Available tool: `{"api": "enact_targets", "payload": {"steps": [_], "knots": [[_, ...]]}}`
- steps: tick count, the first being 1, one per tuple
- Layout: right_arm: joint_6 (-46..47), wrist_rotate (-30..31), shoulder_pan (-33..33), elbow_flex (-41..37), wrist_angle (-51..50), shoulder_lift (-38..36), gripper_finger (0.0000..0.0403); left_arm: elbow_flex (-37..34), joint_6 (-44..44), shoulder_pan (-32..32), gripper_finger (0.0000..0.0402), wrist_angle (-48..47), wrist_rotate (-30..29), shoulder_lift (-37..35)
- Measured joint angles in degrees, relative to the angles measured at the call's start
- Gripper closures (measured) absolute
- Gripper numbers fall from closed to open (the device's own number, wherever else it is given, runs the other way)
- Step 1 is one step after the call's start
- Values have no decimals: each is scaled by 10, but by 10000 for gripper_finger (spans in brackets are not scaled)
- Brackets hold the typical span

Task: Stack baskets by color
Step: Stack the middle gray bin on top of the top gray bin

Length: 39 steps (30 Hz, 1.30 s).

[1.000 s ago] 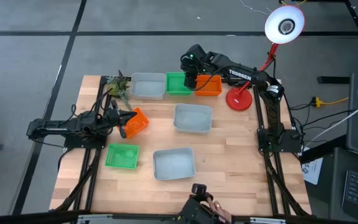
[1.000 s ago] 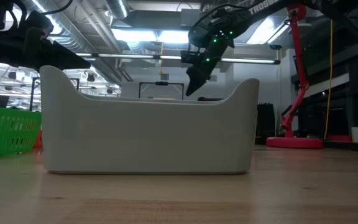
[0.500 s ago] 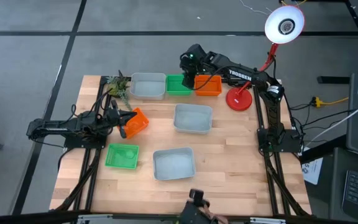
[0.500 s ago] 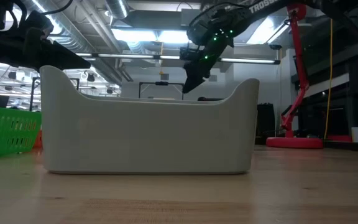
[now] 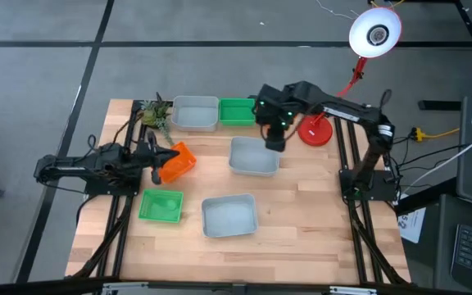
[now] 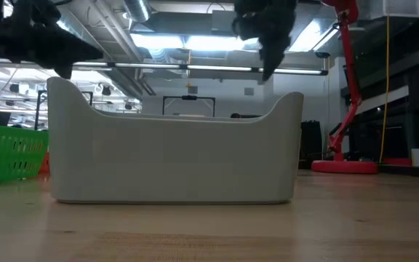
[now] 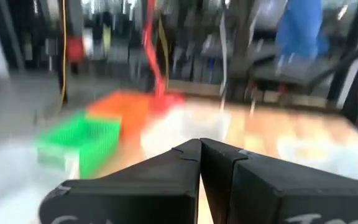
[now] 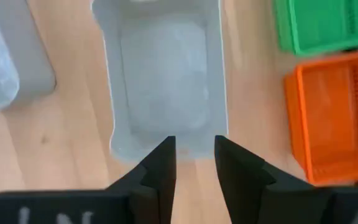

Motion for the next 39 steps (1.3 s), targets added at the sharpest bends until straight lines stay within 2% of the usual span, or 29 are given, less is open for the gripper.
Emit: {"api": "enact_targets", "payload": {"steps": [4,7,12,16,23,27,30,36,39], "knots": [[0,5,16,0,-14,-38,302,57,-83,-7,401,-117,-14,70],[-1,0,24,0,-10,-58,303,90,-116,-7,401,-128,-15,131],[1,4,25,0,-26,-68,303,132,-116,-7,401,-127,-9,217],[3,2,26,0,-129,-75,303,178,-116,-7,401,-125,-1,277],[20,3,26,-21,-95,-138,303,312,-69,13,401,-124,31,433],[5,3,26,-82,-6,-191,303,395,-4,29,401,-127,47,530],[31,5,25,-153,48,-225,303,441,20,34,401,-129,47,581],[112,38,26,-345,77,-251,303,480,20,33,401,-194,48,611],[148,40,25,-427,158,-244,303,480,19,34,401,-214,47,611]]}}
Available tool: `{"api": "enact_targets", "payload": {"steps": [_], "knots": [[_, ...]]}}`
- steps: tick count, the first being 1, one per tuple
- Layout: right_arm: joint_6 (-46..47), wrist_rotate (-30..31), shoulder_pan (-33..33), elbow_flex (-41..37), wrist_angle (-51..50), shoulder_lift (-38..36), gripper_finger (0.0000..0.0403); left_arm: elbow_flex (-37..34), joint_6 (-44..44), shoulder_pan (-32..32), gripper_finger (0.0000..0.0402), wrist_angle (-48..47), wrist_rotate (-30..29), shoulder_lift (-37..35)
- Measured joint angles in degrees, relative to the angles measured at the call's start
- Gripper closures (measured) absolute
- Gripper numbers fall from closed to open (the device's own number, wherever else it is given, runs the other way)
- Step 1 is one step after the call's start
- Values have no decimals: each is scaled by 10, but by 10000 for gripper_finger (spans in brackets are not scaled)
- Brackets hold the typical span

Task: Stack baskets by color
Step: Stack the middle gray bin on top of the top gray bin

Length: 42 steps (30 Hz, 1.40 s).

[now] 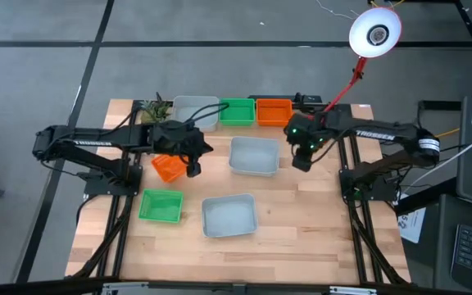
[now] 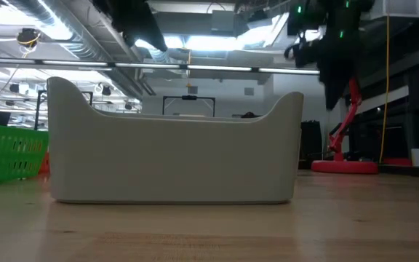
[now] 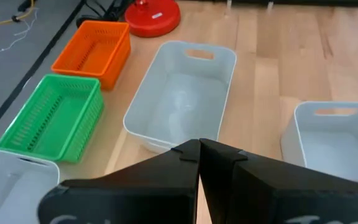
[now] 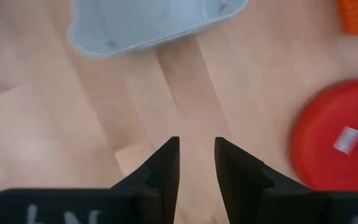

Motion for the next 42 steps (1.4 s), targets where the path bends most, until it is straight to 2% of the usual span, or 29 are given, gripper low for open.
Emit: {"api": "enact_targets", "payload": {"steps": [6,13,16,20,24,30,35,39,42], "knots": [[34,29,-3,-90,193,48,303,0,0,0,401,-8,0,0],[24,32,5,-76,398,136,303,0,2,0,401,-7,-15,5],[0,3,12,-42,389,148,303,0,10,0,401,-10,-17,5],[1,-8,24,-3,270,140,303,0,15,5,401,-33,-16,8],[8,-2,38,11,154,111,303,0,12,28,397,-66,12,58],[75,53,51,-2,37,39,303,9,21,65,338,-39,48,160],[92,64,56,-17,23,-24,303,73,69,84,294,-27,21,219],[95,64,57,-35,27,-68,303,136,158,111,289,-21,8,268],[109,64,56,-54,30,-95,303,173,198,136,290,-36,35,311]]}}
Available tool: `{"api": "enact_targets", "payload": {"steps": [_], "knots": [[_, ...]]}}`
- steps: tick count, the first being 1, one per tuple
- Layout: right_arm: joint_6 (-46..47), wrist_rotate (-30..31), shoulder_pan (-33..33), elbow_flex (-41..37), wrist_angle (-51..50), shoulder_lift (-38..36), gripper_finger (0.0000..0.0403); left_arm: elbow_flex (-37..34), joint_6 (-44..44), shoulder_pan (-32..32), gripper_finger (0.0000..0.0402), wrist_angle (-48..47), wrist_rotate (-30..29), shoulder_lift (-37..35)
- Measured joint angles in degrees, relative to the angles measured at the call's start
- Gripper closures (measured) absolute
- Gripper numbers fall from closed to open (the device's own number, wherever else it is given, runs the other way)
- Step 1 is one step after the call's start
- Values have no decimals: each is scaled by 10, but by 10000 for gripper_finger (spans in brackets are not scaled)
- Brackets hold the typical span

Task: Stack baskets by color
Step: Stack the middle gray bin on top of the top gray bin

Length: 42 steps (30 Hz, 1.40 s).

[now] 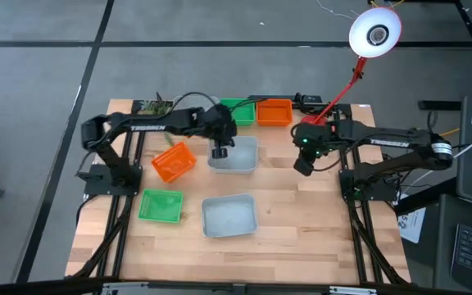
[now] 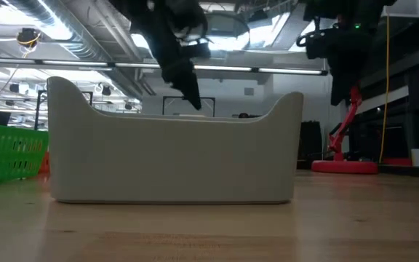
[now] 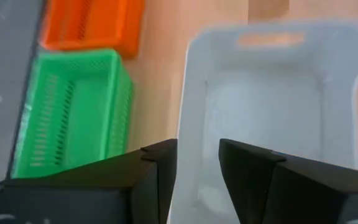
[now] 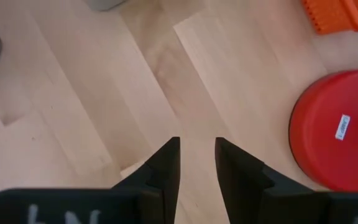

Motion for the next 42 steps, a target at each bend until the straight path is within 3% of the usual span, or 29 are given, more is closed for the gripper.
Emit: {"api": "enact_targets", "payload": {"steps": [7,16,23,29,31,35,42], "knots": [[2,0,0,-56,6,-44,303,47,13,46,288,-13,21,75],[16,0,0,-126,21,-72,303,50,12,64,288,-33,72,98],[41,0,0,-131,42,-72,303,50,12,64,288,-34,90,107],[40,0,0,-131,62,-72,303,49,8,64,289,-36,101,160],[40,0,0,-131,63,-72,303,49,11,60,303,-35,85,170],[40,0,0,-131,64,-72,303,49,10,50,383,-36,62,168],[41,0,0,-131,66,-72,303,49,14,49,400,-108,54,68]]}}
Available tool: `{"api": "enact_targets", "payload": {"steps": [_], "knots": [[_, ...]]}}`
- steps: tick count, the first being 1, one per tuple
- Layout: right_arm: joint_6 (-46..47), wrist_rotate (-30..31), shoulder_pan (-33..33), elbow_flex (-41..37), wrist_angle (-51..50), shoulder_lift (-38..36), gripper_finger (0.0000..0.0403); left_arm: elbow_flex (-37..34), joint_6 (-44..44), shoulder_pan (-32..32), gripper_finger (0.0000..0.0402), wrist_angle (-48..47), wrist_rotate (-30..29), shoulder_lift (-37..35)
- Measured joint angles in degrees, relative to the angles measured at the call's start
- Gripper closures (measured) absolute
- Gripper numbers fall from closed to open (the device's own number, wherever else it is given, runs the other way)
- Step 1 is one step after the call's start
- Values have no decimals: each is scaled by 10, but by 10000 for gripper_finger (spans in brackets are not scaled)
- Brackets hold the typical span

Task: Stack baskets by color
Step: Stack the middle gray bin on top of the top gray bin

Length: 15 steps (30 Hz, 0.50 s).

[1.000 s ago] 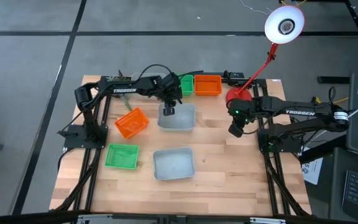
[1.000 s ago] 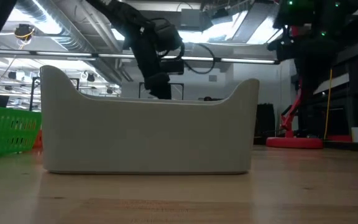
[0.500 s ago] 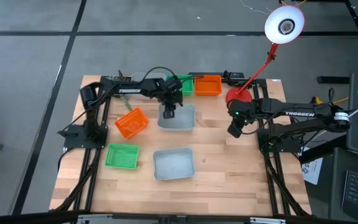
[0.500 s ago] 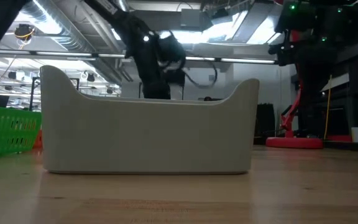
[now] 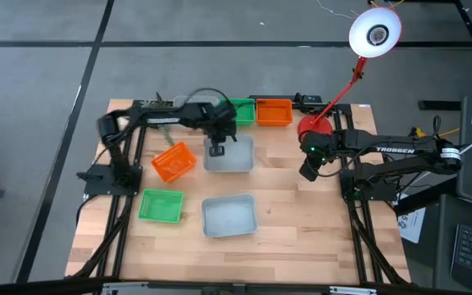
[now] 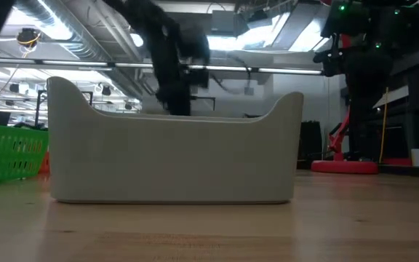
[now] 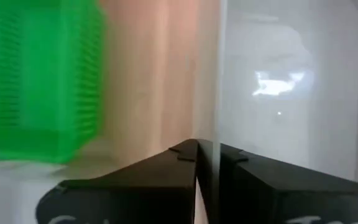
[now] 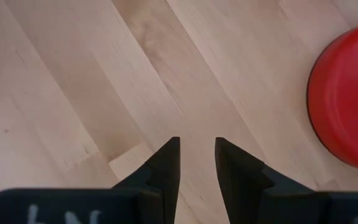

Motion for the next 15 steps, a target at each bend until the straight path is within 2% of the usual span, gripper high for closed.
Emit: {"api": "enact_targets", "payload": {"steps": [3,8,11,15], "knots": [[1,0,0,0,0,0,303,1,5,14,401,-30,-24,-79],[1,-1,0,0,14,0,303,1,56,84,401,-101,-155,-190],[-1,-1,0,0,26,0,303,2,73,152,401,-121,-164,-225],[-1,-1,0,0,43,0,303,1,126,234,401,-167,-164,-218]]}}
